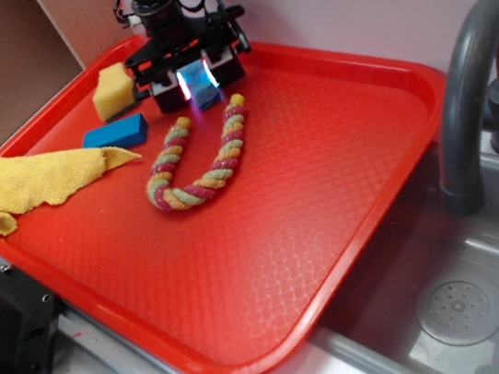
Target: Grab the blue sponge.
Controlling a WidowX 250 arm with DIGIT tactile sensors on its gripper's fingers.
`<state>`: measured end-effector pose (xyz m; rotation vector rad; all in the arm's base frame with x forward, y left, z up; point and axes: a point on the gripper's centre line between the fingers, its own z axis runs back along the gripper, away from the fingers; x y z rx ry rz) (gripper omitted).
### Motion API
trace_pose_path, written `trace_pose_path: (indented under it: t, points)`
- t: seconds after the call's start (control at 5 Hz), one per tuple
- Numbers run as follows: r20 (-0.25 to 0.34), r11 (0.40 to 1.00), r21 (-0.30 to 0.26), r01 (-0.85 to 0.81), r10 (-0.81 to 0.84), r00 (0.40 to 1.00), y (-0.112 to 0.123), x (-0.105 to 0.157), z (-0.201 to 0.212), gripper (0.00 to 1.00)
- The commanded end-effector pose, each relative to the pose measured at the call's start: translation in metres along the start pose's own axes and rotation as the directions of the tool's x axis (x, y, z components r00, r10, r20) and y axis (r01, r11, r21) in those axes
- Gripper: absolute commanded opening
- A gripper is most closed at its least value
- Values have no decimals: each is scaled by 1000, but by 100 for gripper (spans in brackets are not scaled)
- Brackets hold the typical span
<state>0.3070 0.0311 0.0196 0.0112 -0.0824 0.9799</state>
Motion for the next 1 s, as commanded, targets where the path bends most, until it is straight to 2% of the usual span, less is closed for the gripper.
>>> trace_pose_path:
  t: [0.0, 0.2, 0.4, 0.6, 0.8]
  points:
    - [-25, 910, -223, 350, -364, 931, 25, 18, 115, 0]
    - [45, 823, -262, 504, -511, 858, 31, 22, 165, 0]
    - [111, 750, -319, 580, -578, 809, 38, 10, 209, 0]
    - [170, 742, -276, 611, -588, 791, 45, -1, 227, 0]
    - [201, 786, -253, 564, -528, 825, 54, -2, 218, 0]
